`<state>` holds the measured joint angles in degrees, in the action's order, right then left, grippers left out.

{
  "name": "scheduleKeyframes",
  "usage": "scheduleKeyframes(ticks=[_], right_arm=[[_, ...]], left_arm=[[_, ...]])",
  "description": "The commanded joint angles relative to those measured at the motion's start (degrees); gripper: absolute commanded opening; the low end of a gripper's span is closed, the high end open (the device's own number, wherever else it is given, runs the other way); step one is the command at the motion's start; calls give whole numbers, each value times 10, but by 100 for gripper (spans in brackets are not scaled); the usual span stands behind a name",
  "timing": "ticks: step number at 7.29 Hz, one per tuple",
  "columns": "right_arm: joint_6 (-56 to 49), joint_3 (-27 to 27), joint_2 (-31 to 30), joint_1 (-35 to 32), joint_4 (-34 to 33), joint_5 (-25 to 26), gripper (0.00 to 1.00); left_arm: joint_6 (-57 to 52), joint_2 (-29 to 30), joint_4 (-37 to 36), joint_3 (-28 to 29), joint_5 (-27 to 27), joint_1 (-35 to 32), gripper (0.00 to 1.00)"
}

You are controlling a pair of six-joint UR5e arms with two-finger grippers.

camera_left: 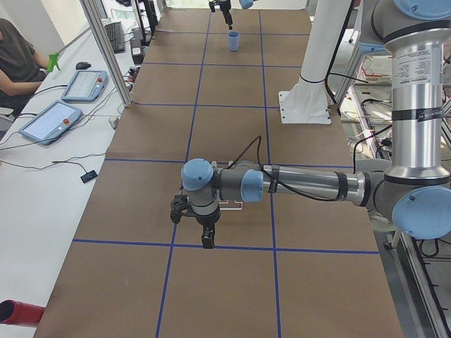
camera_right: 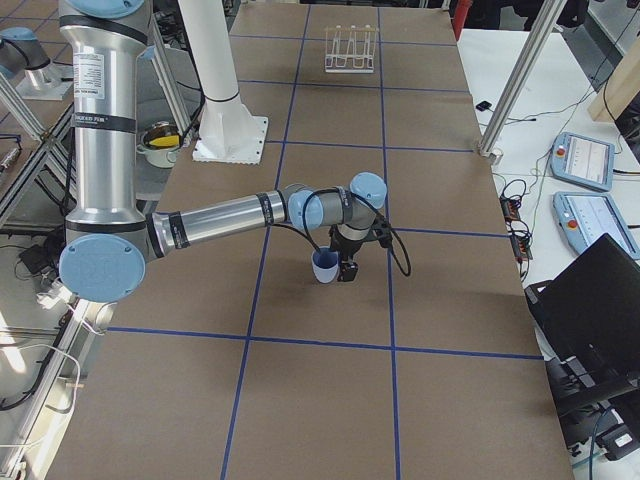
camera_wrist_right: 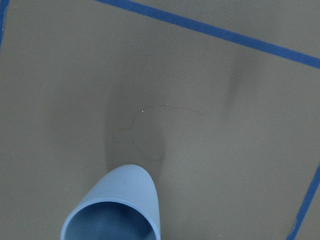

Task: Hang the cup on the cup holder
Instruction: 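Lower the right gripper into the light blue cup's mouth and grasp its rim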

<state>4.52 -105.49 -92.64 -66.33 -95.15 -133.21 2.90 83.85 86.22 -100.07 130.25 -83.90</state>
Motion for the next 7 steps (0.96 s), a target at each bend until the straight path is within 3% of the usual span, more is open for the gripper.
scheduleKeyframes(ticks=[1, 4, 5, 6, 7], right_arm=[[1, 19, 6, 22, 1, 2, 100], [1, 49, 18, 26, 0, 0, 98], [15, 49, 18, 26, 0, -2, 40], [29, 49, 18, 27, 0, -2, 0], [32, 47, 18, 27, 0, -3, 0]], left_arm=[[0, -1, 0, -6, 0, 1, 99], [0, -2, 0, -10, 0, 0, 99], [0, -3, 0, -14, -1, 0, 99], [0, -4, 0, -17, 0, 0, 99], [0, -4, 0, -20, 0, 0, 99]])
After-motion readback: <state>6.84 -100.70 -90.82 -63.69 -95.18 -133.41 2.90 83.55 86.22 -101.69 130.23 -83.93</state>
